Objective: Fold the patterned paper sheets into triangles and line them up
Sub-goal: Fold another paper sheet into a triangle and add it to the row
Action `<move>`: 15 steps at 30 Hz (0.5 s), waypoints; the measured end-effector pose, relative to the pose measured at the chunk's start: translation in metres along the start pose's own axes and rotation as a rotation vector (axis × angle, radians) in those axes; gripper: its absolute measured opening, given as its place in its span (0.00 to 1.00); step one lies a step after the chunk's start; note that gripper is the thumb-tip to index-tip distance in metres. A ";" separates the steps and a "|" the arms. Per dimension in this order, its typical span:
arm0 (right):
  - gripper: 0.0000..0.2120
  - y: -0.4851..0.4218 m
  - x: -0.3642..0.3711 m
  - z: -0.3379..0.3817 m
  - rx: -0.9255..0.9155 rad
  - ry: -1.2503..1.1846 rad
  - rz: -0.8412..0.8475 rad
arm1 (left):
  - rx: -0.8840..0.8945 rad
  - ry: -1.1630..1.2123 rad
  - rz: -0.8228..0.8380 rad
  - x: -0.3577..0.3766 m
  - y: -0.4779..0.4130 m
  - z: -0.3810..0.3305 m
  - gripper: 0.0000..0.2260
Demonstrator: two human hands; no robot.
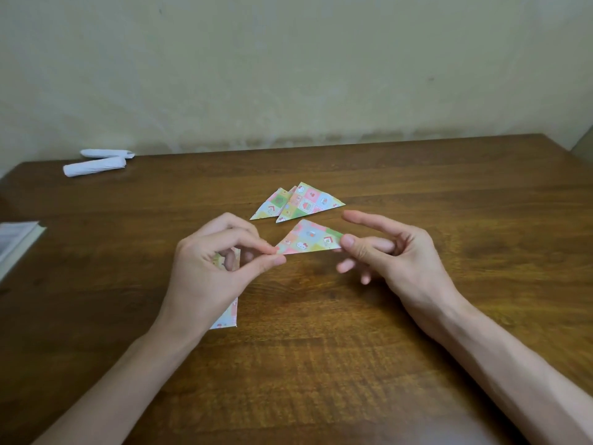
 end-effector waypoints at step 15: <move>0.04 -0.018 0.006 0.003 -0.077 0.316 0.047 | -0.402 0.195 -0.014 0.004 -0.006 0.007 0.05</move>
Point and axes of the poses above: each hand's wrist, its own y-axis away from the middle knuckle, its own x-axis out of the palm, z = x × y, the point moved 1 cm from there along -y, towards the middle knuckle, and after that the axes turned 7 degrees about y, right-handed, at the moved point
